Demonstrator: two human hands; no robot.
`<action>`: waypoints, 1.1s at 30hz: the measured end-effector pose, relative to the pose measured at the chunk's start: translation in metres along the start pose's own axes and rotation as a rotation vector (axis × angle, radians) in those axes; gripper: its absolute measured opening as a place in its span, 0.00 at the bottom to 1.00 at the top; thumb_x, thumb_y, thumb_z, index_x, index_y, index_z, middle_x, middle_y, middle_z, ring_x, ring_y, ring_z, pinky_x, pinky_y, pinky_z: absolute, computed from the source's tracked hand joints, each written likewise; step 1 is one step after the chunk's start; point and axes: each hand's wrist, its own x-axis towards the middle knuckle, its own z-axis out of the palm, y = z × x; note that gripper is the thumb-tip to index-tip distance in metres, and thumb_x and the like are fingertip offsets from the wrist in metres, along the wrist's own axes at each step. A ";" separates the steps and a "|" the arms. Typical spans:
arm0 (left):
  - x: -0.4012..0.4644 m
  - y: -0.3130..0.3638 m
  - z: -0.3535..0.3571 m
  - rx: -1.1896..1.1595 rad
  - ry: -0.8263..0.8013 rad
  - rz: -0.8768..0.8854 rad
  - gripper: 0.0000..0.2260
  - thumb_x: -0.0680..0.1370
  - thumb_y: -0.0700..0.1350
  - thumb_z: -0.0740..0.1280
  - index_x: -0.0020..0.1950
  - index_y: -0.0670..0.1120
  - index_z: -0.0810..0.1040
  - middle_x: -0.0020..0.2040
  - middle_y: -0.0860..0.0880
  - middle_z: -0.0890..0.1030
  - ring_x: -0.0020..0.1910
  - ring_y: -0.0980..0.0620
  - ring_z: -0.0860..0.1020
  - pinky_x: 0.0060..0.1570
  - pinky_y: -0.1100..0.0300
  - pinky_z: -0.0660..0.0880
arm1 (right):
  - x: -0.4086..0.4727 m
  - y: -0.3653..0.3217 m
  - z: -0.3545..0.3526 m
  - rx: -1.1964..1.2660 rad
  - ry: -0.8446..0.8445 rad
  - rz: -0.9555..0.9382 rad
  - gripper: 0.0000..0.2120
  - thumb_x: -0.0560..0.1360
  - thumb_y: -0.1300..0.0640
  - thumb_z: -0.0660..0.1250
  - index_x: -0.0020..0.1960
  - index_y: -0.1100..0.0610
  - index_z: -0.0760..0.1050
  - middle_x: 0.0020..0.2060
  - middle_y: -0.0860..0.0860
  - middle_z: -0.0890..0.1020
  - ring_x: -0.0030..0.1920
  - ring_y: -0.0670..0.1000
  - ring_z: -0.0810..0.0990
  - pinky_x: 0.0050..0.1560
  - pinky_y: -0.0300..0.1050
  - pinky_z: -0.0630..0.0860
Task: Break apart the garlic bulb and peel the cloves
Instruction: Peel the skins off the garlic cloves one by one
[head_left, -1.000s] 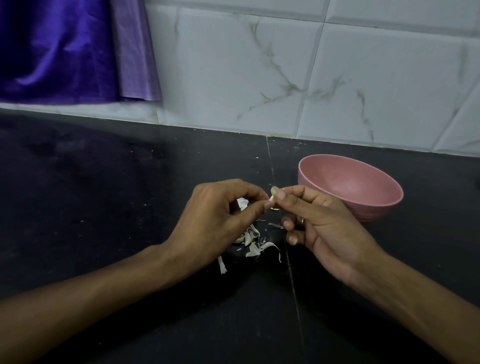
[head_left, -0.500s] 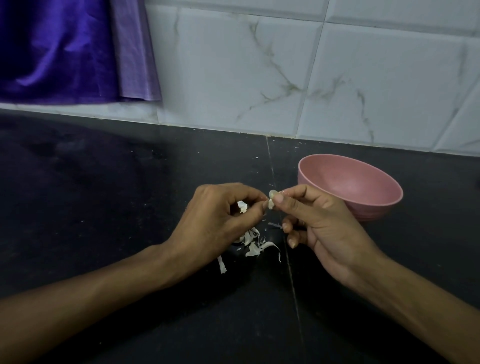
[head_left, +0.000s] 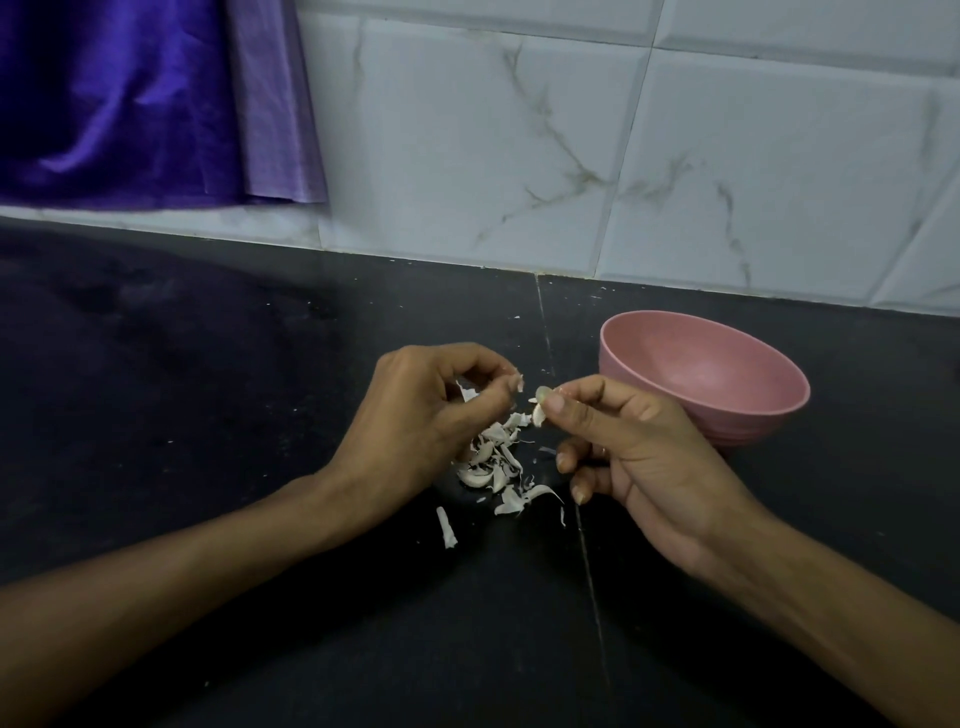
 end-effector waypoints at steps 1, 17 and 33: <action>0.001 -0.001 -0.001 0.003 0.005 -0.004 0.04 0.77 0.44 0.71 0.43 0.48 0.84 0.29 0.59 0.80 0.21 0.54 0.76 0.23 0.67 0.71 | 0.000 -0.001 0.000 0.009 -0.010 0.006 0.09 0.69 0.55 0.72 0.46 0.58 0.79 0.43 0.53 0.85 0.29 0.46 0.77 0.24 0.37 0.73; -0.002 0.002 -0.003 0.047 0.040 0.006 0.16 0.68 0.58 0.73 0.36 0.46 0.78 0.25 0.56 0.78 0.20 0.57 0.76 0.23 0.62 0.72 | 0.002 -0.002 -0.003 -0.046 -0.018 -0.040 0.14 0.68 0.59 0.71 0.54 0.60 0.79 0.42 0.55 0.86 0.29 0.46 0.77 0.25 0.38 0.75; 0.000 -0.004 -0.002 0.020 -0.023 -0.016 0.05 0.70 0.45 0.77 0.44 0.48 0.84 0.34 0.58 0.83 0.21 0.56 0.77 0.24 0.66 0.73 | 0.004 -0.002 -0.003 -0.046 0.006 -0.053 0.12 0.69 0.62 0.72 0.53 0.59 0.79 0.43 0.56 0.85 0.27 0.46 0.75 0.24 0.38 0.74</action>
